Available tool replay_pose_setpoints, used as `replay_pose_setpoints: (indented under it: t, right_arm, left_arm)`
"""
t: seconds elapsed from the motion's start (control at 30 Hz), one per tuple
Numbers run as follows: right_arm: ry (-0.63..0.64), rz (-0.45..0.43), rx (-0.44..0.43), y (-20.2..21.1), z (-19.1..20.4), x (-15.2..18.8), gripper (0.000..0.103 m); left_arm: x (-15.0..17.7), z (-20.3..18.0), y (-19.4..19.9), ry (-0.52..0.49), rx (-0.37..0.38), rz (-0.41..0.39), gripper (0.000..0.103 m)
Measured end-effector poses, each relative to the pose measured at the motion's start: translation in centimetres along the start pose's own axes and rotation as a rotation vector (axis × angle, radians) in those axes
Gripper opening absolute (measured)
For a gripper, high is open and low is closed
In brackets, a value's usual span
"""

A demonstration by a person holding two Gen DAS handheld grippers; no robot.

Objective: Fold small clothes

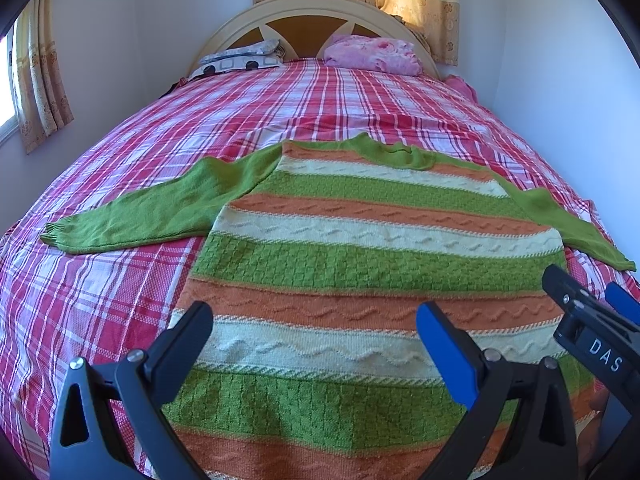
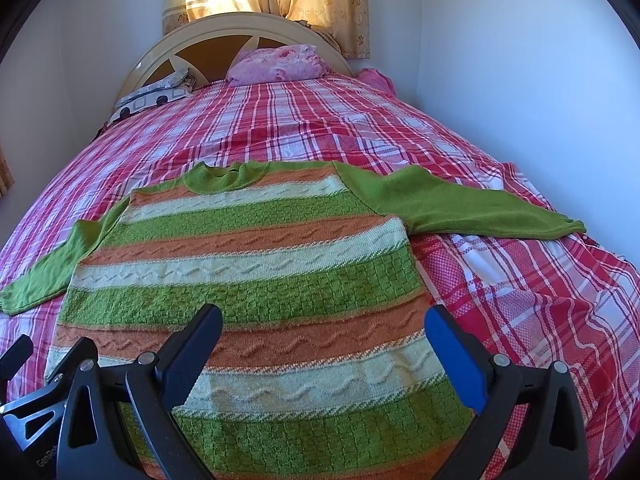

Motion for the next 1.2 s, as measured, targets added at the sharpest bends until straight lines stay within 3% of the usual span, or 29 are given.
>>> replay_pose_setpoints:
  t: [0.77, 1.2]
  right_arm:
    - [-0.025, 0.02, 0.028, -1.6, -1.6, -1.2, 0.101]
    - [-0.051, 0.038, 0.089, -3.7, -4.2, -2.6, 0.101]
  left_arm:
    - [-0.9, -0.5, -1.3, -0.014, -0.022, 0.023, 0.103]
    - [-2.6, 0.6, -3.7, 0.004, -0.081, 0.027, 0.103]
Point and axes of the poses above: each gripper's, at about its wrist camera, not at the fingertips, and y roughly against the way its jaws point, z to its left, x to its underside, the point moved 5 cm from there along -y, roughly the way its jaws point, and after that the axes turned 7 degrees about x, right-handed, at the moved point
